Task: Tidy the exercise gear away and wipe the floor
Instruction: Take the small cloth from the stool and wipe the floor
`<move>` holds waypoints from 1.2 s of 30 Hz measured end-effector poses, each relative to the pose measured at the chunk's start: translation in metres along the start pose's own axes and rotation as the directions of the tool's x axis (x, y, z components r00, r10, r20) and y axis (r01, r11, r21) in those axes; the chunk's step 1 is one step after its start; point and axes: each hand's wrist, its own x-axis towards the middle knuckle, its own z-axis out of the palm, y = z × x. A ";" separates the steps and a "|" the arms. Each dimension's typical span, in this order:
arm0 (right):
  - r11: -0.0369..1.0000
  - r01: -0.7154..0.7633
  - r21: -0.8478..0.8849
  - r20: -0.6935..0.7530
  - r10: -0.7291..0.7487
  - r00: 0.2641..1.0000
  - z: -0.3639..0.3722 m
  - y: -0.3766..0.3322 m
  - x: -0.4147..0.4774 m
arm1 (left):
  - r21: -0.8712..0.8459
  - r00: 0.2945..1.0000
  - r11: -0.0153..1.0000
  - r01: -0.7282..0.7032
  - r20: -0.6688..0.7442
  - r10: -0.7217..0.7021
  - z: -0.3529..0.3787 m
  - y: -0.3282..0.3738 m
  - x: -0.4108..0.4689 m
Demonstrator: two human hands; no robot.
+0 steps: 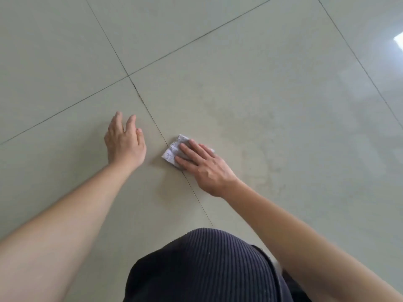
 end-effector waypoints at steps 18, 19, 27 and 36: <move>0.991 -0.111 0.071 -0.059 0.116 0.992 -0.028 0.008 0.091 | 0.081 0.971 0.993 0.084 0.218 -0.100 0.020 -0.023 0.038; 0.995 -0.080 0.054 -0.078 0.084 0.993 -0.031 0.020 0.099 | 0.083 0.975 0.993 0.078 0.203 -0.093 0.021 -0.023 0.037; 0.715 -0.660 0.231 -0.169 0.698 0.696 -0.085 0.109 0.171 | 0.107 0.969 0.992 0.066 0.229 -0.089 0.021 -0.025 0.041; 0.993 -0.116 0.034 -0.016 0.117 0.993 -0.050 -0.001 0.228 | 0.104 0.962 0.991 0.089 0.248 -0.112 0.021 -0.025 0.040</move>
